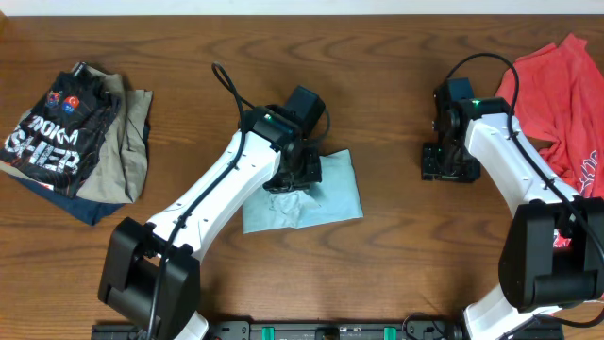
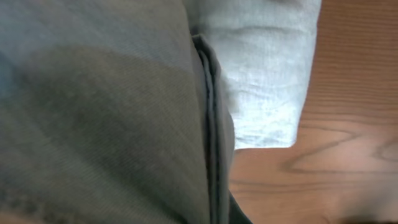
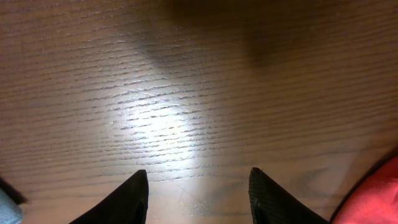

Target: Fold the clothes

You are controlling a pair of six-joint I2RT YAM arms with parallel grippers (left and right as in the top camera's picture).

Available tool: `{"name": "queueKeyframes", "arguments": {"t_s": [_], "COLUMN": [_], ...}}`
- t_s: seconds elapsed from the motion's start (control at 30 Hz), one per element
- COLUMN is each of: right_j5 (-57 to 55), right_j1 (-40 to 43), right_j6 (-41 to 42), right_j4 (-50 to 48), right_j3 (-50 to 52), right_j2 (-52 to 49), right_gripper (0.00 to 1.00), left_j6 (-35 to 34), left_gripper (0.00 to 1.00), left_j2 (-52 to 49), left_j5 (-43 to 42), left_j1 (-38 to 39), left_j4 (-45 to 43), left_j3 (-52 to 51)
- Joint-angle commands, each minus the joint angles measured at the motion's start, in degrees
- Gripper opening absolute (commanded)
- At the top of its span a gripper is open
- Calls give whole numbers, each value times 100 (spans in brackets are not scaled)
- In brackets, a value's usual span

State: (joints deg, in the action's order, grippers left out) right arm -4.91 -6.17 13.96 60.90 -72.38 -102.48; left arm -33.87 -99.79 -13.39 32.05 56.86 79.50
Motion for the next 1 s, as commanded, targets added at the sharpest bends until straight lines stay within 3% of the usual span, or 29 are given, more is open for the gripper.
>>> {"name": "queueKeyframes", "arguments": {"t_s": [0.0,0.13,0.5,0.57,0.7,0.8,0.97], "right_j5": [2,9,87,111,466,861,1784], "right_j1": [57,55,55,55,52,48,-22], "right_j6": [-79,-79,-79,-83,-234,-538,-1200], "right_j4": [20,22,46,46,15,-26,-24], "right_j3": [-101,-101,-101,-101,-101,-101,-101], "right_j2": [103,103,103,103,103,103,103], "right_gripper": [51,51,50,51,51,52,53], "left_j6": [-31,-33,-79,-76,-63,83,293], "left_gripper": [6,6,7,17,49,55,56], "left_j2": [79,79,-9,-96,-264,-273,-74], "left_j5": [-334,-619,-393,-393,-393,-393,-391], "left_j1": [13,39,382,457,562,492,-2], "left_j4": [-76,-280,-549,-686,-1108,-1233,-940], "left_j3": [72,72,59,59,59,63,68]}}
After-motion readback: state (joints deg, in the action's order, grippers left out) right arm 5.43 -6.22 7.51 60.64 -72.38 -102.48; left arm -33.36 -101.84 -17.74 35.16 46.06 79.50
